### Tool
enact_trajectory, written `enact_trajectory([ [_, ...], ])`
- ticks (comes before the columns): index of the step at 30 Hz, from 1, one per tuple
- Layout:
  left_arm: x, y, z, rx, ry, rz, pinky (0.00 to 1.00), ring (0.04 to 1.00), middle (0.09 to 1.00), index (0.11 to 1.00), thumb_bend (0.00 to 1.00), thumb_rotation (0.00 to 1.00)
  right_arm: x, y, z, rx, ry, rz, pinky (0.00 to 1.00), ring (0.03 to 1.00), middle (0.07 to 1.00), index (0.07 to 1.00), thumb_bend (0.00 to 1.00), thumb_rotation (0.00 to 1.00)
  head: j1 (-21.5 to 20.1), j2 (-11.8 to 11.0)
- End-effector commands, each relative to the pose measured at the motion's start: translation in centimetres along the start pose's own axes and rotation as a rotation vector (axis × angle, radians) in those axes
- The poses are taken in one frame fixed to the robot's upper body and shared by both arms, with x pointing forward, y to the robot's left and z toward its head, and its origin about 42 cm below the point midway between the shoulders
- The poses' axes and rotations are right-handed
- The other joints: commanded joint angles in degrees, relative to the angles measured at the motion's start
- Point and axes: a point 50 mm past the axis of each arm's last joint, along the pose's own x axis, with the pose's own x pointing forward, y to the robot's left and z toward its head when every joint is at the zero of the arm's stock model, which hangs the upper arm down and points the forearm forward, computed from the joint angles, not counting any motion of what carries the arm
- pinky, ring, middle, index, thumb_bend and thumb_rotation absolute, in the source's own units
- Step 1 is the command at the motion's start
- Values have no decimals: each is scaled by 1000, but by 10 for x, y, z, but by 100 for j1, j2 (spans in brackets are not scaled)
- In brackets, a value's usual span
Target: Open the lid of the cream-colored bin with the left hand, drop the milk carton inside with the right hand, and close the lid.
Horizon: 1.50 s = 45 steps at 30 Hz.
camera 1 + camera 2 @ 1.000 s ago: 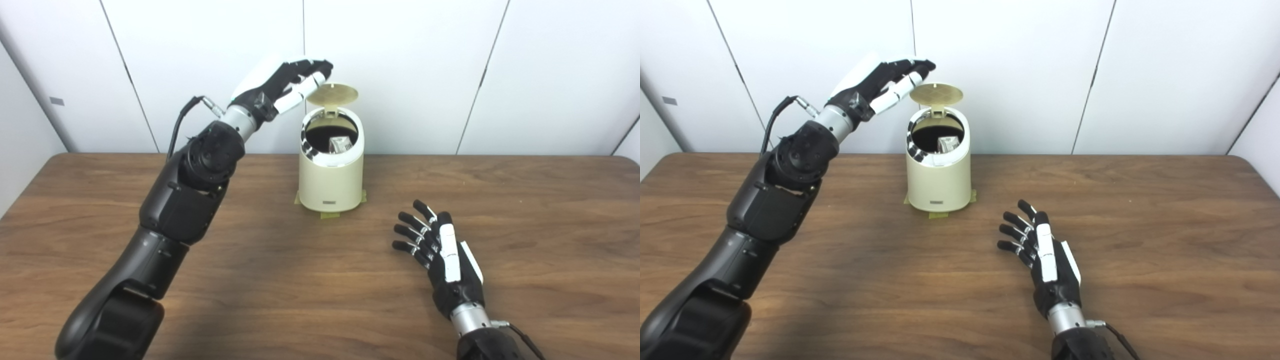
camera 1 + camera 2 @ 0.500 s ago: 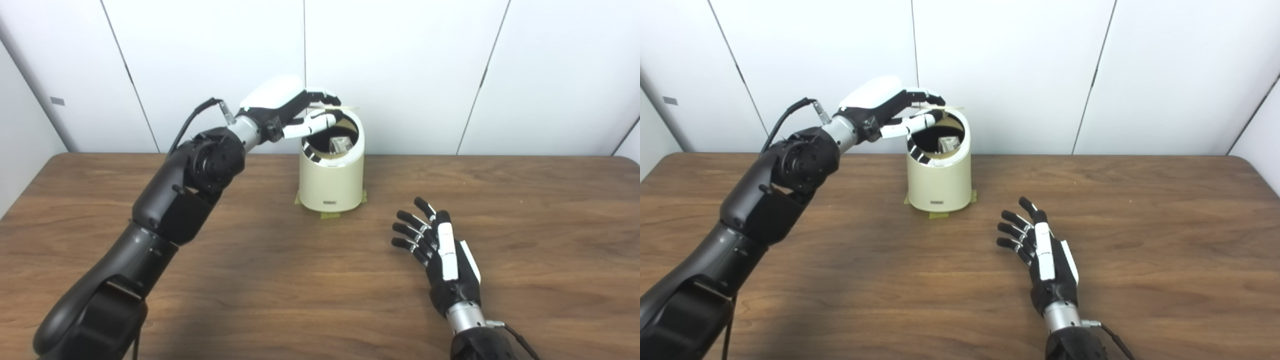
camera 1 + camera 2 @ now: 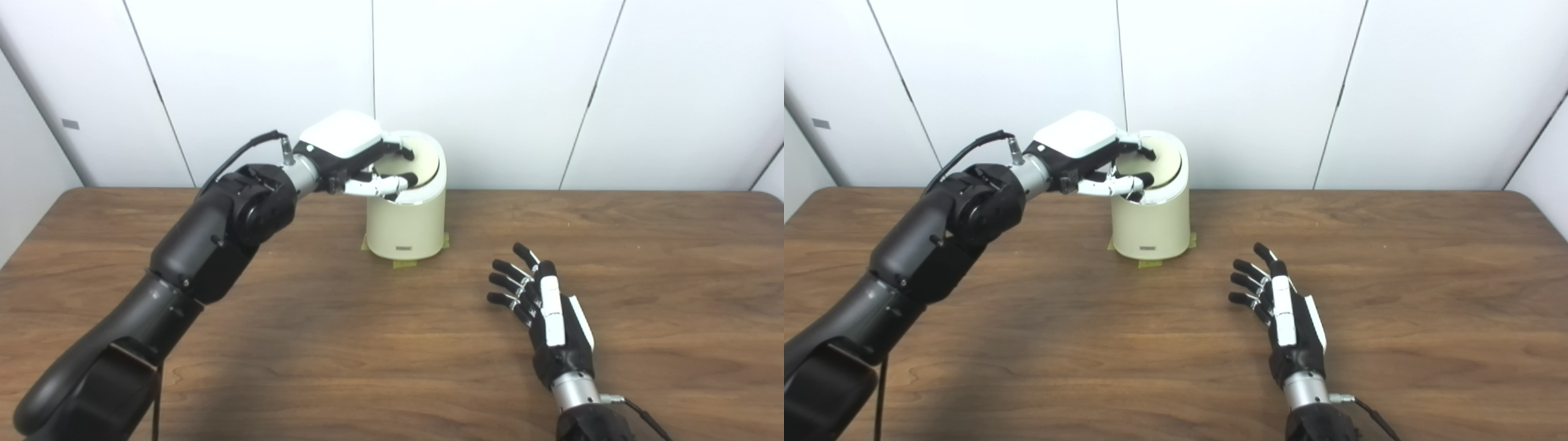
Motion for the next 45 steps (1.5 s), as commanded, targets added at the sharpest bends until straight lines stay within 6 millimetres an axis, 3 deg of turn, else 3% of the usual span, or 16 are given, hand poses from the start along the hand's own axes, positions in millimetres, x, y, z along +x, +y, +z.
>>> enact_trajectory([
  [1,-3,16,-4,102,-9,17,899,858,815,810,492,1000,2,1,9,26,-44,-4,673,777,780,899,537,1000,-4,9],
  [14,-5,-6,5,227,-13,-142,922,884,838,826,501,1000,1,4,13,46,-54,-11,660,762,766,904,533,1000,-83,69],
  [27,2,-37,18,278,-16,-350,941,900,855,835,600,1000,-1,10,18,70,-68,-18,650,758,769,897,523,1000,-196,109],
  [31,-1,-34,16,249,-12,-323,931,900,857,836,589,1000,-2,9,19,76,-68,-25,645,765,774,894,527,1000,-194,117],
  [39,-5,13,5,-51,9,-72,868,878,860,847,507,1000,-1,9,18,91,-59,-27,642,760,771,883,537,1000,-201,69],
  [43,-11,31,3,-495,25,123,852,911,904,882,473,1000,0,10,19,74,-58,-20,639,751,767,869,532,1000,-214,75],
  [45,-16,33,6,-692,36,204,890,932,919,887,484,1000,0,11,20,69,-59,-18,641,750,767,863,531,1000,-214,75],
])
